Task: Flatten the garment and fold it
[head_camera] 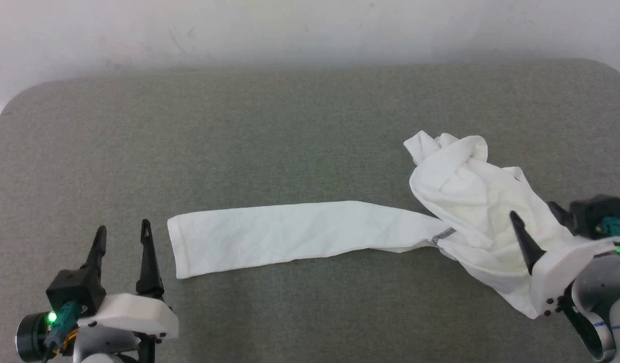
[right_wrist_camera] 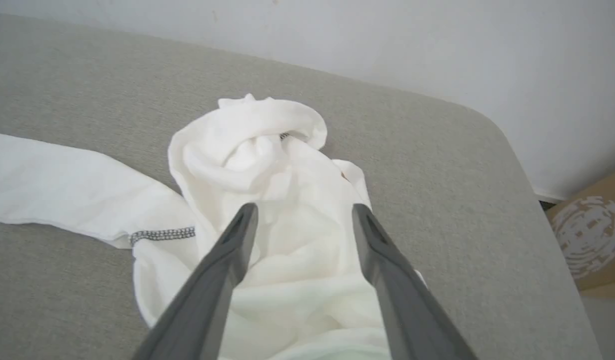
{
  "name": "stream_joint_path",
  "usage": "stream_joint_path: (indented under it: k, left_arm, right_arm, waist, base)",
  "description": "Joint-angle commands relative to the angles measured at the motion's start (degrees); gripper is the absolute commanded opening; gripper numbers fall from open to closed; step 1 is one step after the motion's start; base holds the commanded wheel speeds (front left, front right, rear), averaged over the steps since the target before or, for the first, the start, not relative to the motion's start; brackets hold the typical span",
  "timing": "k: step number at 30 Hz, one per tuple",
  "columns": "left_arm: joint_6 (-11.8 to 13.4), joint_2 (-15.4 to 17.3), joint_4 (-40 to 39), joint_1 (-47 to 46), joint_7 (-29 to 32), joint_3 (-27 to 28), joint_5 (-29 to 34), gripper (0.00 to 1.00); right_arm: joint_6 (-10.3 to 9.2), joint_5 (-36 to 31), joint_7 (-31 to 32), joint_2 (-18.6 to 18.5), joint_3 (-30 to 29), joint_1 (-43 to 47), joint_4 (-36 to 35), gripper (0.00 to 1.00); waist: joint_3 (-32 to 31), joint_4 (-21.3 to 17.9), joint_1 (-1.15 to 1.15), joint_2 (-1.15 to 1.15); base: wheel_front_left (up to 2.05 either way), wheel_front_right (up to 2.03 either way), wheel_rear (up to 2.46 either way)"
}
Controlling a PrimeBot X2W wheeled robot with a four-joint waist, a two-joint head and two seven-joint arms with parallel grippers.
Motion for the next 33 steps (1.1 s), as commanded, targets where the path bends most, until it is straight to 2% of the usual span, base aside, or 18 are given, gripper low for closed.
stream_joint_path:
  k: [1,4,7,10,11,21,22,23,24,25,29,33]
  left_arm:
    - [0.3,0.1,0.2,-0.2,-0.2,0.0,-0.4,1.00]
    - [0.3,0.1,0.4,-0.8,-0.4,-0.2,-0.5,1.00]
    - [0.0,-0.1,0.8,-1.8,-0.6,-0.6,-0.5,1.00]
    - [-0.2,-0.4,1.5,-3.0,-1.1,-1.0,-0.5,1.00]
    - [-0.2,-0.4,1.5,-3.0,-1.1,-1.0,-0.5,1.00]
    - [-0.5,-1.4,3.7,-4.8,-3.1,-1.8,-0.9,1.00]
    - [-0.5,-1.4,3.8,-4.9,-3.2,-1.8,-1.0,1.00]
    - [-0.5,-1.4,3.9,-4.9,-3.3,-1.8,-1.0,1.00]
    - [-0.5,-1.4,4.0,-5.0,-3.4,-1.7,-1.1,1.00]
    - [-0.5,-1.3,4.0,-5.0,-3.4,-1.7,-1.1,1.00]
    - [-0.3,-1.1,4.3,-4.7,-3.5,-1.5,-1.3,1.00]
    - [-0.1,-1.0,4.5,-4.2,-3.3,-1.6,-1.4,1.00]
  right_arm:
    - [-0.05,2.0,3.6,-1.3,2.2,-0.3,-3.4,1.00]
    - [-0.05,6.8,9.4,-4.5,7.1,-3.6,-4.6,1.00]
    - [-0.05,11.5,14.7,-7.2,13.1,-8.5,-2.4,1.00]
    - [-0.05,15.5,16.9,-8.6,18.8,-14.2,0.8,1.00]
    - [-0.05,15.5,16.9,-8.6,18.8,-14.2,0.8,1.00]
    - [-0.05,24.3,20.6,-9.5,36.4,-29.7,19.8,1.00]
    - [-0.05,24.9,20.8,-9.6,38.1,-30.7,21.4,0.84]
    - [-0.05,25.5,20.7,-9.7,39.5,-31.6,22.7,0.44]
    - [-0.05,26.2,20.6,-9.7,40.6,-32.4,23.9,0.25]
    - [-0.05,26.8,20.4,-9.7,41.7,-33.1,24.9,0.00]
    - [-0.05,28.6,16.5,-10.2,44.1,-35.9,27.0,0.00]
    - [-0.05,29.3,11.0,-12.0,42.7,-37.5,27.8,0.00]
  waist:
    - [0.2,0.2,0.00,0.00]
    - [0.6,0.6,0.00,0.00]
    - [1.4,1.4,0.00,0.00]
    - [2.3,2.4,0.00,0.00]
    - [2.3,2.4,0.00,0.00]
    - [4.8,4.1,0.00,0.00]
    - [4.9,4.1,0.00,0.00]
    - [5.1,4.1,0.00,0.00]
    - [5.2,4.0,0.00,0.00]
    - [5.3,3.9,0.00,0.00]
    - [4.9,3.0,0.00,0.00]
    - [3.8,2.1,0.00,0.00]
  base:
    - [0.00,0.00,0.00]
    - [0.00,0.00,0.00]
    - [0.00,0.00,0.00]
    - [0.00,0.00,0.00]
    - [0.00,0.00,0.00]
    - [0.00,0.00,0.00]
    - [0.00,0.00,0.00]
    - [0.00,0.00,0.00]
    - [0.00,0.00,0.00]
    - [0.00,0.00,0.00]
    - [0.00,0.00,0.00]
    - [0.00,0.00,0.00]
